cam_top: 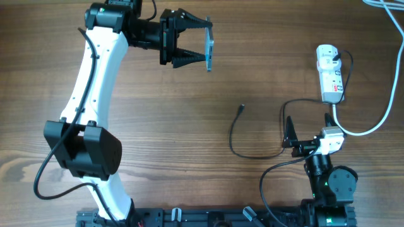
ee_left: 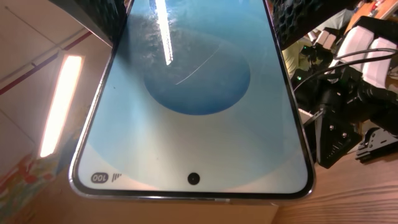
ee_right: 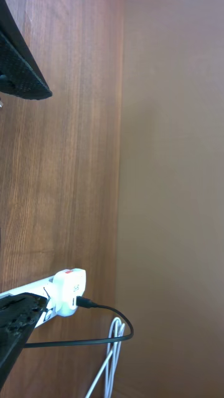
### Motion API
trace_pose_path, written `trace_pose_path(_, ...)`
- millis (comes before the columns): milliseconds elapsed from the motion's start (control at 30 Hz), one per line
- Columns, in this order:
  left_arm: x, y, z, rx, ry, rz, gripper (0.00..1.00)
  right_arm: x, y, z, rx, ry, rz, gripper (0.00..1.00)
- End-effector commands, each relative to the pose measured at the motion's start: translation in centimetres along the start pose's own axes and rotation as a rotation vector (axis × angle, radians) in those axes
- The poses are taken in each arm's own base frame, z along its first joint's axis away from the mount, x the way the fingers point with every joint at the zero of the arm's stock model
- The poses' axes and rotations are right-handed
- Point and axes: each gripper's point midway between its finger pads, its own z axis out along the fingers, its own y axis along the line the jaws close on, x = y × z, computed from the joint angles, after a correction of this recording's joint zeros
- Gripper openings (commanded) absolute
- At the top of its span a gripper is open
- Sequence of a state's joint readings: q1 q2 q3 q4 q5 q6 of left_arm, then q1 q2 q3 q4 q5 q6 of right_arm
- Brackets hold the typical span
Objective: Plug charger to phone and switch on socket
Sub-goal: 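Lift the phone with the left gripper and hold it upright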
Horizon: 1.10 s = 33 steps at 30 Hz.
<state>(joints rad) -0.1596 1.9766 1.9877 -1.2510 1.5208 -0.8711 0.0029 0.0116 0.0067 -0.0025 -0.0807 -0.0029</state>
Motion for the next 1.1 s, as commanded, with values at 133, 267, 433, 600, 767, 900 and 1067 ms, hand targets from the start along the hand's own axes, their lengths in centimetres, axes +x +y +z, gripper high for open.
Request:
trace_pose_path(133, 2.13, -1.53, -0.29, 0.037, 0.041, 0.045, 0.65, -0.17, -0.40, -0.05, 0.020, -0.008, -0.009, 1.00)
trace_pose_path(267, 2.12, -1.54, -0.30, 0.037, 0.041, 0.045, 0.65, -0.17, -0.40, -0.05, 0.020, -0.008, -0.009, 1.00)
trace_pose_path(433, 2.11, -1.55, -0.33, 0.037, 0.040, 0.046, 0.65, -0.17, -0.40, -0.05, 0.020, -0.008, -0.009, 1.00)
trace_pose_path(600, 2.07, -1.56, -0.40, 0.038, 0.038, 0.046, 0.64, -0.17, -0.40, -0.05, 0.020, -0.008, -0.009, 1.00)
trace_pose_path(767, 1.85, -1.68, -0.98, 0.047, 0.026, 0.045, 0.64, -0.19, -0.40, -0.05, 0.020, -0.009, -0.009, 1.00)
trace_pose_path(900, 1.81, -1.71, -1.08, 0.048, 0.024, 0.045, 0.64, -0.19, -0.40, -0.05, 0.020, -0.009, -0.009, 1.00)
trace_pose_path(1067, 1.81, -1.71, -1.08, 0.048, 0.024, 0.044, 0.65, -0.17, -0.40, -0.05, 0.020, -0.008, -0.009, 1.00)
